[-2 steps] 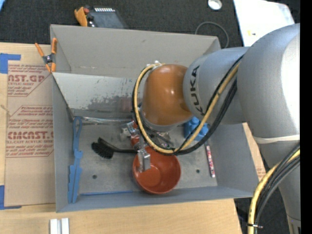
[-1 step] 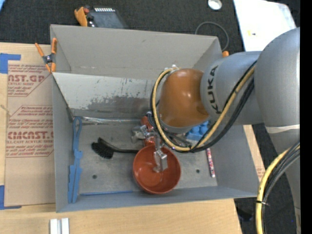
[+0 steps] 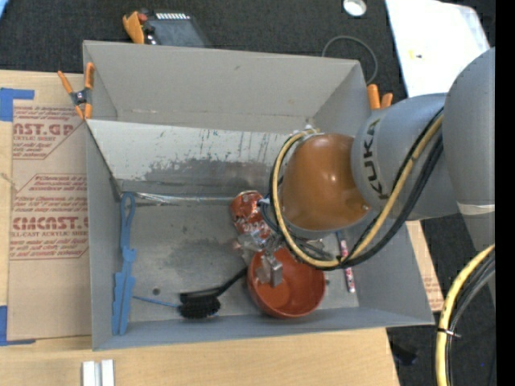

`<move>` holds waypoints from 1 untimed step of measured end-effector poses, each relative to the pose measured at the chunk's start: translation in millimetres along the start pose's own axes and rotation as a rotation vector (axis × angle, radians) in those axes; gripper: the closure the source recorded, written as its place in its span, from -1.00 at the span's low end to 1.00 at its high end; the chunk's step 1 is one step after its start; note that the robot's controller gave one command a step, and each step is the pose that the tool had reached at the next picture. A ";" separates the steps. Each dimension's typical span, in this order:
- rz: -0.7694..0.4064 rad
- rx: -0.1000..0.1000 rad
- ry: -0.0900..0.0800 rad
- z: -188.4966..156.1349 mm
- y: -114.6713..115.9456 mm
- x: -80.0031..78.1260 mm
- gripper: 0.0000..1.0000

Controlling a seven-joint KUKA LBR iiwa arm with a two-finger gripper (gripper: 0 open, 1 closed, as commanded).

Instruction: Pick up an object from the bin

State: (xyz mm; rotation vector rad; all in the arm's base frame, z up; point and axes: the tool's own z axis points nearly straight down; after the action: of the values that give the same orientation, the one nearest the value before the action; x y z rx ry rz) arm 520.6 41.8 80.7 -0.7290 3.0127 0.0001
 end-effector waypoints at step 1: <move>0.000 0.000 0.000 0.0 0.1 0.0 1.00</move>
Offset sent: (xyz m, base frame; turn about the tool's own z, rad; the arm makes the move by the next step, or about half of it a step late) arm -0.0073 -0.0129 0.1190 0.0171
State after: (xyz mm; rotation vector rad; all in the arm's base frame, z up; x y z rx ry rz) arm 520.5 41.9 80.7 -0.7287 3.0129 0.0006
